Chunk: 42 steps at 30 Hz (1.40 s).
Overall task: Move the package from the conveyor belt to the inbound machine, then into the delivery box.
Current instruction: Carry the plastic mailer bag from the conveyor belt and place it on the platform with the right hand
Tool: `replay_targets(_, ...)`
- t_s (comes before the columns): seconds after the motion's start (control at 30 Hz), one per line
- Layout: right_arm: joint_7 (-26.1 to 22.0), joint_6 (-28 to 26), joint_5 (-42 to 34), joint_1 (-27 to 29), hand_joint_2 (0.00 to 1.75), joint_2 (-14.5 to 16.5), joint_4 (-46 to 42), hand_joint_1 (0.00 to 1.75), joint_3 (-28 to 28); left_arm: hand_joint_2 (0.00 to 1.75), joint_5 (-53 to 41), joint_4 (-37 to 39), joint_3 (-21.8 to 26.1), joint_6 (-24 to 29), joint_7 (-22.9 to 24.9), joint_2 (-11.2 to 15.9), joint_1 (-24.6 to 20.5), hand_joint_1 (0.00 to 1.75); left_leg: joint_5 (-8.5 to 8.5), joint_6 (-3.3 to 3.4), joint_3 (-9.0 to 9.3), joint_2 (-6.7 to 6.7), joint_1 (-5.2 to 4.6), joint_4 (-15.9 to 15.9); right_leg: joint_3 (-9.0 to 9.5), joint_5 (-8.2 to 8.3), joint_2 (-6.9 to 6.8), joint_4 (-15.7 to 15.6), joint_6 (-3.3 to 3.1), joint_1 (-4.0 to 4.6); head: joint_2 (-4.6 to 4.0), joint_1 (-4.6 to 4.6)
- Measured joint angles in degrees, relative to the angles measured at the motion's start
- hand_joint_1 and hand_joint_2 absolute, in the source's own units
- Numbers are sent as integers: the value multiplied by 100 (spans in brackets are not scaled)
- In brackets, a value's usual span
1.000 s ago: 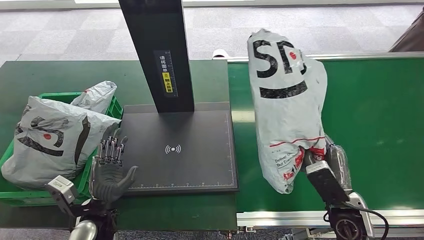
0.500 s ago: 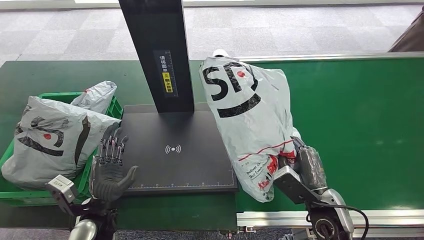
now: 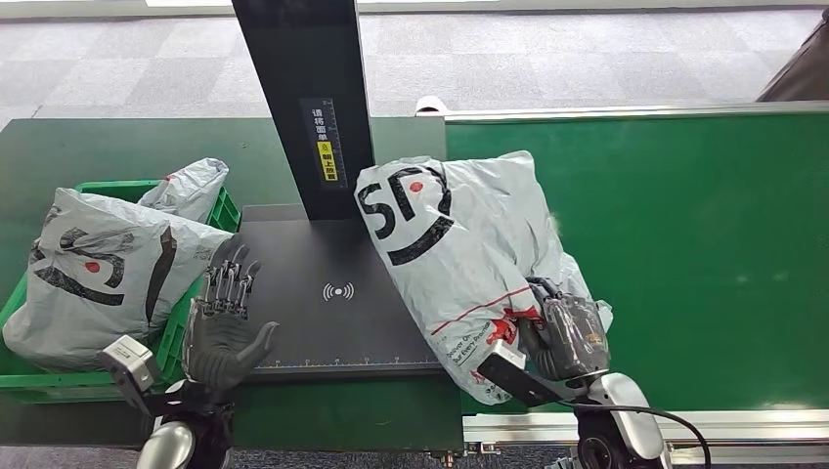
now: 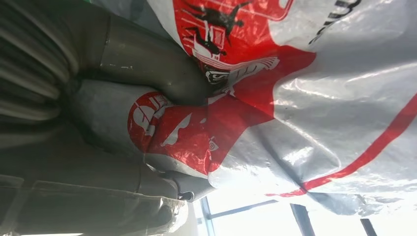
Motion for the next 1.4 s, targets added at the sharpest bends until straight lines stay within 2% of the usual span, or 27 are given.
replay_targets(0.27,45,-142,286,-83,175,-2,191,175,442,175,0,67,-28,-6,3,1,-25,0,0,0,0,0,0,0,0,0,0,0,0,0,0,1)
replay_targets(0.73,0,-220,450,-163,175,-3,373,173,678,175,0,143,-64,-11,5,-1,-76,0,0,0,0,1,0,0,0,0,0,0,0,0,0,1)
replay_targets(0.93,-40,-238,500,-300,175,125,689,171,977,175,-26,286,-107,-28,-57,9,-185,0,1,0,0,1,0,-1,0,0,1,2,0,1,0,1)
replay_targets(1.1,-34,-237,528,-530,175,364,1098,153,1282,175,12,314,-94,-66,-111,64,-200,0,2,-1,-1,2,1,-1,-1,0,1,3,0,2,0,1)
replay_targets(1.2,-7,-233,518,-791,175,513,1398,111,1462,175,20,341,-80,-79,-102,104,-261,0,4,-2,-1,2,1,-1,0,0,1,4,-1,2,0,1)
replay_targets(1.23,-3,-229,489,-896,175,560,1501,108,1522,175,23,340,-75,-62,-78,114,-285,0,5,-2,0,2,1,-1,0,0,1,4,-1,2,0,1)
replay_targets(1.33,-81,-228,315,-1187,175,671,1785,137,1687,175,35,273,-68,17,39,126,-310,0,6,-1,2,2,1,-1,2,1,1,4,0,2,0,2)
replay_targets(1.37,-131,-237,255,-1256,175,692,1855,137,1733,175,28,236,-68,38,72,126,-306,0,7,-1,1,1,1,0,2,1,0,4,-1,2,0,2)
replay_targets(1.4,-179,-248,203,-1308,175,704,1909,126,1774,175,3,195,-71,64,95,126,-298,0,7,-1,1,1,1,0,1,1,0,4,-1,2,0,2)
